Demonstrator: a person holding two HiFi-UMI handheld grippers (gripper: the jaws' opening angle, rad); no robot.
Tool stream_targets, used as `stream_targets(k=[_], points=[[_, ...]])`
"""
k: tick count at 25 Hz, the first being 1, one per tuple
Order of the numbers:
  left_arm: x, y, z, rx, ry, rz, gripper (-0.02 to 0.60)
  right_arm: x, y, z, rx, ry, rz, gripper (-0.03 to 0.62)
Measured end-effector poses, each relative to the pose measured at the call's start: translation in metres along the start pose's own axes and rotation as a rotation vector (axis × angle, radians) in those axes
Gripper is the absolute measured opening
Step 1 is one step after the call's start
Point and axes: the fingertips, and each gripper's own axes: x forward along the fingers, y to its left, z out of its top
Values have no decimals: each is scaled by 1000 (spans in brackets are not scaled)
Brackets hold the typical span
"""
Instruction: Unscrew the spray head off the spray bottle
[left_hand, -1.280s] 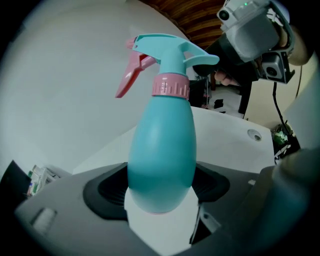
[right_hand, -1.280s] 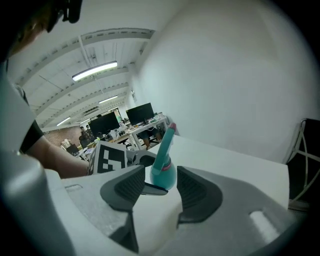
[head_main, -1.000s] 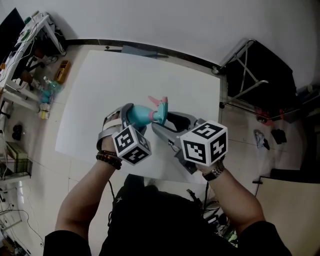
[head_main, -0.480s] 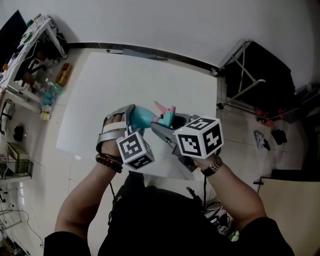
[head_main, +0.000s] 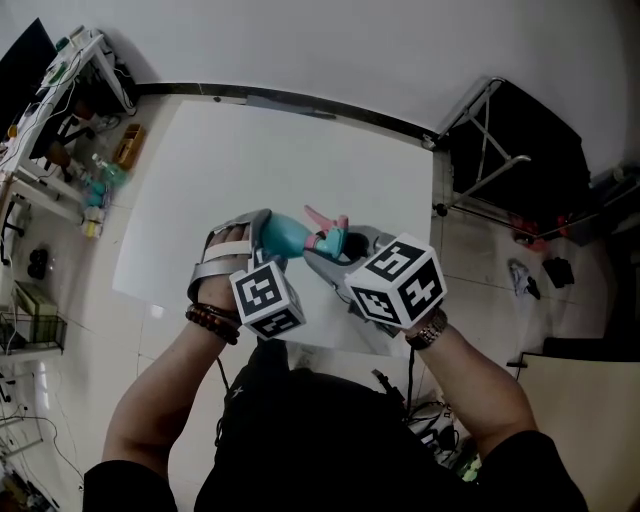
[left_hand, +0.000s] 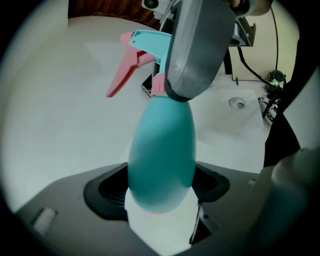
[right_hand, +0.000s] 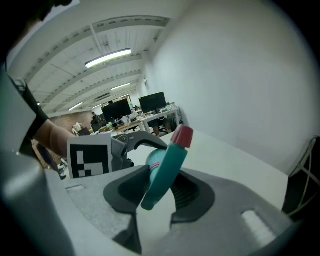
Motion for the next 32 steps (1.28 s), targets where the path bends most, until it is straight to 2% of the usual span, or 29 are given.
stream_targets(k=[3, 7, 13, 17, 20, 27, 30, 32], points=[[-4, -6, -1, 16, 2, -51, 399, -2, 7, -2, -139, 16, 9, 121], [-12, -19, -1, 49, -6, -151, 399, -7, 23, -7, -380, 35, 42, 120], [-28, -43, 3, 115, -37, -328, 399, -20, 42, -23, -805, 73, 74, 120], [-37, -57, 4, 166, -61, -431, 399, -27, 57, -31, -1108, 94, 70, 120], [-42, -66, 3, 203, -77, -495, 399, -29, 65, -40, -1295, 111, 60, 118], [-53, -86, 1, 231, -102, -613, 397, -34, 78, -58, -1734, 122, 13, 117], [-54, -90, -1, 237, -96, -628, 397, -33, 83, -61, -1865, 82, -11, 117], [-52, -89, -2, 232, -88, -618, 397, -32, 82, -61, -1890, 70, -31, 118]])
